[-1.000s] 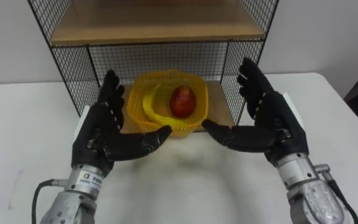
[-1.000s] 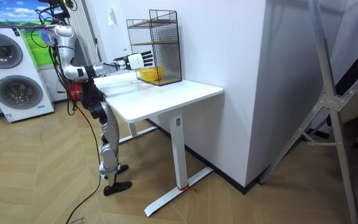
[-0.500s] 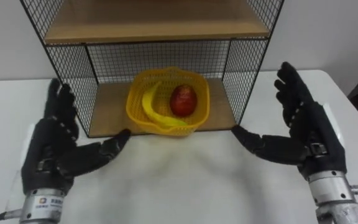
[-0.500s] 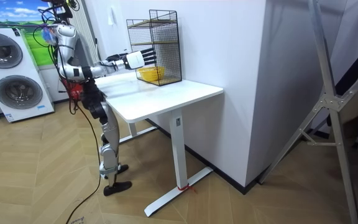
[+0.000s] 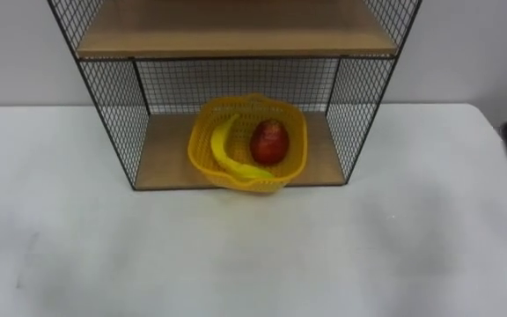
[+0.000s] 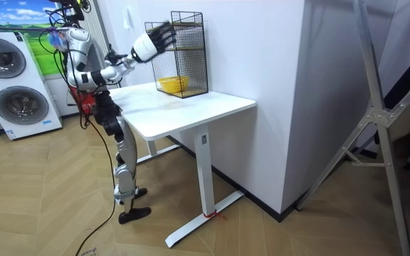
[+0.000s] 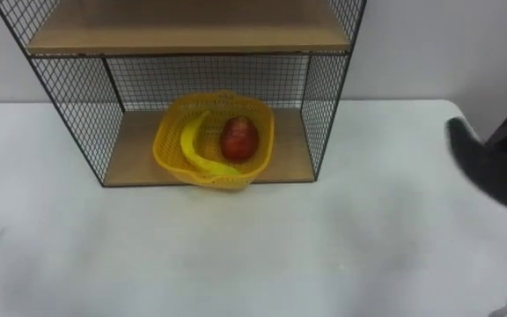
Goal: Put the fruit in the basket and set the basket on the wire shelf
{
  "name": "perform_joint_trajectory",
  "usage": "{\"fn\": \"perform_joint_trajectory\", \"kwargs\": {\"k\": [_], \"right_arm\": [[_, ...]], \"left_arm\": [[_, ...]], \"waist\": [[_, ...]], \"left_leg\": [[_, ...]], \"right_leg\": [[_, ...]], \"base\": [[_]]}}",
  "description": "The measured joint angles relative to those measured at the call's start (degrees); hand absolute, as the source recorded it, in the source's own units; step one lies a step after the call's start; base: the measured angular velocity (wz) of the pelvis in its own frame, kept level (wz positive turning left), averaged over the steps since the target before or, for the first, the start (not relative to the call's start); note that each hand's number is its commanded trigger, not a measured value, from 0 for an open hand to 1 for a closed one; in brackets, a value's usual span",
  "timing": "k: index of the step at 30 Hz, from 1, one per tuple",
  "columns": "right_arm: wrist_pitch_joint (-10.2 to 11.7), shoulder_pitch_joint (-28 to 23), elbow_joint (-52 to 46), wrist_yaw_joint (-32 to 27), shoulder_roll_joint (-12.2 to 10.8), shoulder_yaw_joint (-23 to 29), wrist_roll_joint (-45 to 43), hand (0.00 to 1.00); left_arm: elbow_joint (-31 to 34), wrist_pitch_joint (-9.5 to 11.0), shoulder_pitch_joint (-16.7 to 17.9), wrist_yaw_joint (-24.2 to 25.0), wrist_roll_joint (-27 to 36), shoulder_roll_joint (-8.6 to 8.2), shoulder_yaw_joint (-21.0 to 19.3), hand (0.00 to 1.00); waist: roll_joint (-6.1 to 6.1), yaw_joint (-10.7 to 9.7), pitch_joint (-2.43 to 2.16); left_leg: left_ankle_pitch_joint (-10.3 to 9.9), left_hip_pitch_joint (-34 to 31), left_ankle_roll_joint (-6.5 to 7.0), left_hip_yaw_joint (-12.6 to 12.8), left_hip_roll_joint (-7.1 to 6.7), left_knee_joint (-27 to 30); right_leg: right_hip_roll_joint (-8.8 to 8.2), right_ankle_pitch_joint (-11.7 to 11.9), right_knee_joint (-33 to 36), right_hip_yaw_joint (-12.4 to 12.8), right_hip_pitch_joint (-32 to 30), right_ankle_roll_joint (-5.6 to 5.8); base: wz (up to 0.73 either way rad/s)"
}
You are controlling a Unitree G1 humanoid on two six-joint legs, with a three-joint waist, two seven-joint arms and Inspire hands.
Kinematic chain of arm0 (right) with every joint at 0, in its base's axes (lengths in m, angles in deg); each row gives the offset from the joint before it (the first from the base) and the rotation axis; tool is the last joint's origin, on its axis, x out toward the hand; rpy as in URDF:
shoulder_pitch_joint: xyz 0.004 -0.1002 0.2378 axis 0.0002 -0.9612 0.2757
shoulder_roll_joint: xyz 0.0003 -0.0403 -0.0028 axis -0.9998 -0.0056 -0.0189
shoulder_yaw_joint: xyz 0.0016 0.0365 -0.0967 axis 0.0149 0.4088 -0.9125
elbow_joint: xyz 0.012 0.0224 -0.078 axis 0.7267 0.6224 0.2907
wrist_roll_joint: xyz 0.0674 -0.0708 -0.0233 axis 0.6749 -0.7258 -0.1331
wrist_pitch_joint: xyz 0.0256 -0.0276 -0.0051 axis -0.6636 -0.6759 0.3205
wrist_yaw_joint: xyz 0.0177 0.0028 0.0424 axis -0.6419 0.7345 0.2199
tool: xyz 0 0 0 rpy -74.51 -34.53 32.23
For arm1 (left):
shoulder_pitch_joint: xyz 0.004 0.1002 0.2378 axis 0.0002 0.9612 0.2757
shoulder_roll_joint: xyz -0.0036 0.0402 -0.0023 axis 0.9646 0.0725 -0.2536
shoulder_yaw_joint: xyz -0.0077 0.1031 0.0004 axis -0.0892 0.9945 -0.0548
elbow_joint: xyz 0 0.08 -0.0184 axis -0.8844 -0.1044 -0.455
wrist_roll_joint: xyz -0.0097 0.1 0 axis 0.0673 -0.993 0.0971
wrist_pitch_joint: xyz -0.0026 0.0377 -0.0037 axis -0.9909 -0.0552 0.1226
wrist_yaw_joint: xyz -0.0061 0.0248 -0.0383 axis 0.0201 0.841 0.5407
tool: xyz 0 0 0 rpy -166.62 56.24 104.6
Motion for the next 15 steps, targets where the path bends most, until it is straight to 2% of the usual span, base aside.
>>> {"fn": "perform_joint_trajectory", "kwargs": {"k": [1,3,8,11,12,14,15], "right_arm": [[1.12,0.47,-0.25,-2.59,0.93,2.48,-0.09,0.00],[1.99,0.65,-0.64,-6.00,1.13,5.04,-0.32,0.00],[2.11,0.54,0.49,-12.62,1.22,12.90,6.22,0.00],[2.03,-0.39,3.17,-14.66,1.43,14.99,11.50,0.00],[1.70,-1.87,5.21,-15.30,1.51,16.02,15.75,0.00],[1.41,-3.47,9.45,-16.04,1.65,17.16,23.08,0.00],[1.00,-4.78,14.16,-16.60,1.66,17.67,26.95,0.00]], "left_arm": [[0.27,0.52,-0.14,-2.44,-0.03,0.88,-3.14,0.00],[0.39,0.87,-0.04,-5.72,-0.14,1.36,-6.69,0.00],[-0.38,0.74,0.45,-14.03,0.67,2.53,-14.66,0.00],[-1.84,0.47,1.54,-16.40,3.57,3.78,-17.07,0.00],[-3.15,0.38,2.28,-17.19,5.98,3.90,-17.52,0.00],[-8.37,0.07,3.83,-17.47,9.93,4.25,-18.33,0.00],[-13.49,-0.71,4.22,-17.97,12.26,4.74,-18.62,0.00]], "waist": [[0.08,0.05,0.16],[0.36,-0.03,0.16],[0.49,0.09,0.08],[0.48,0.09,0.09],[0.26,0.06,0.20],[0.65,0.18,-0.02],[0.94,-0.03,-0.19]], "left_leg": [[0.00,0.04,0.00,0.00,0.01,0.00],[-0.02,-0.03,-0.04,-0.04,0.02,0.09],[-0.31,-1.44,-0.28,-0.58,-0.11,1.39],[-0.30,-1.94,-0.29,-0.73,-0.25,1.65],[-0.23,-2.04,-0.26,-0.94,-0.35,1.66],[-0.24,-2.14,-0.23,-1.07,-0.48,1.67],[-0.24,-2.13,-0.22,-1.25,-0.64,1.50]], "right_leg": [[0.01,0.00,0.00,0.02,-0.01,0.00],[0.02,-0.01,0.02,-0.08,-0.05,0.01],[-0.21,-0.41,1.03,-0.67,-1.34,0.02],[-0.39,-0.76,0.93,-0.92,-1.59,-0.08],[-0.54,-0.86,1.03,-1.24,-1.79,-0.04],[-0.69,-0.96,1.03,-1.37,-1.81,0.00],[-0.84,-1.18,1.23,-1.53,-1.79,0.09]], "base": [[0.00],[0.02],[0.05],[0.03],[0.09],[0.07],[0.06]]}}
